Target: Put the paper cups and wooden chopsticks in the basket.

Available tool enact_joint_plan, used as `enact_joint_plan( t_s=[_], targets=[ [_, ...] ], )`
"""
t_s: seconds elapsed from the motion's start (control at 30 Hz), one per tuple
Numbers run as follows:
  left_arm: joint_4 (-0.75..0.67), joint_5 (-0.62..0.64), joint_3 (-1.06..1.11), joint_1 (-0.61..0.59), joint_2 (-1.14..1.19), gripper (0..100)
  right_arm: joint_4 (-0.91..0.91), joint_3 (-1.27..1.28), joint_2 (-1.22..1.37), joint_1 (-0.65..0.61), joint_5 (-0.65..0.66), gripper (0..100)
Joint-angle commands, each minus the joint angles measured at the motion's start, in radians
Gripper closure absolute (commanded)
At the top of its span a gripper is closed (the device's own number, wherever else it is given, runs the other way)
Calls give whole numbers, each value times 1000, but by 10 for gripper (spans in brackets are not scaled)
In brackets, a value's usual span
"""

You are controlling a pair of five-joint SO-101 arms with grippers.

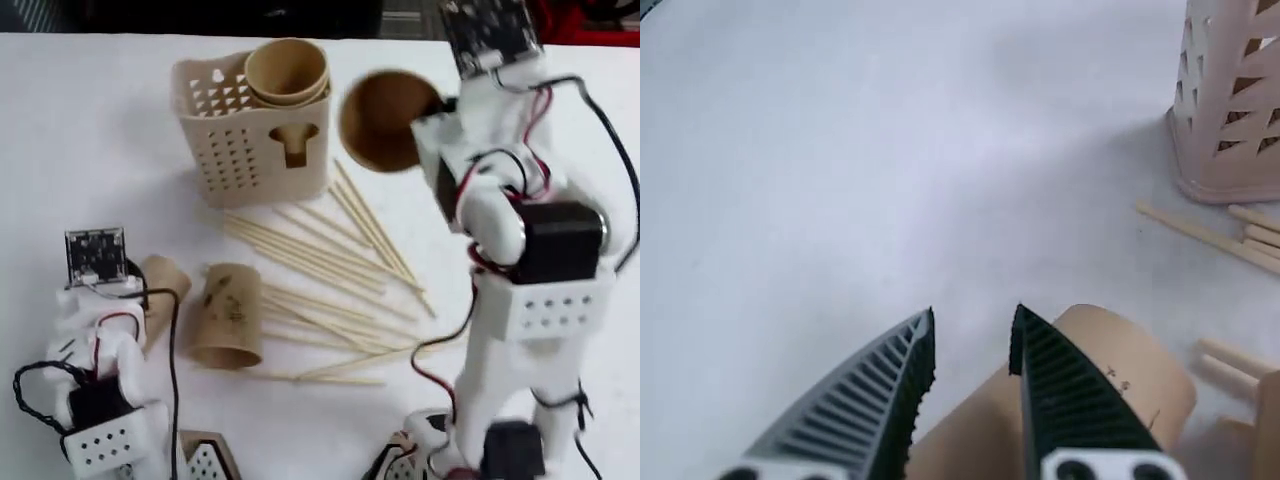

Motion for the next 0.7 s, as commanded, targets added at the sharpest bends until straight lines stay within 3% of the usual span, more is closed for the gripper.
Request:
enact_joint_plan(
  t_s=[0.0,0.17,0.37,0.67],
  targets=[
    [-21,14,23,-10,-96,861,28,-255,104,-79,-43,979],
    [77,11,29,-5,-199,861,21,-433,248,-159,-100,979],
    [87,9,29,-10,-199,861,-18,-540,394,-228,-106,978],
    [87,9,29,-10,-199,861,-36,-545,535,-219,-153,977]
  ],
)
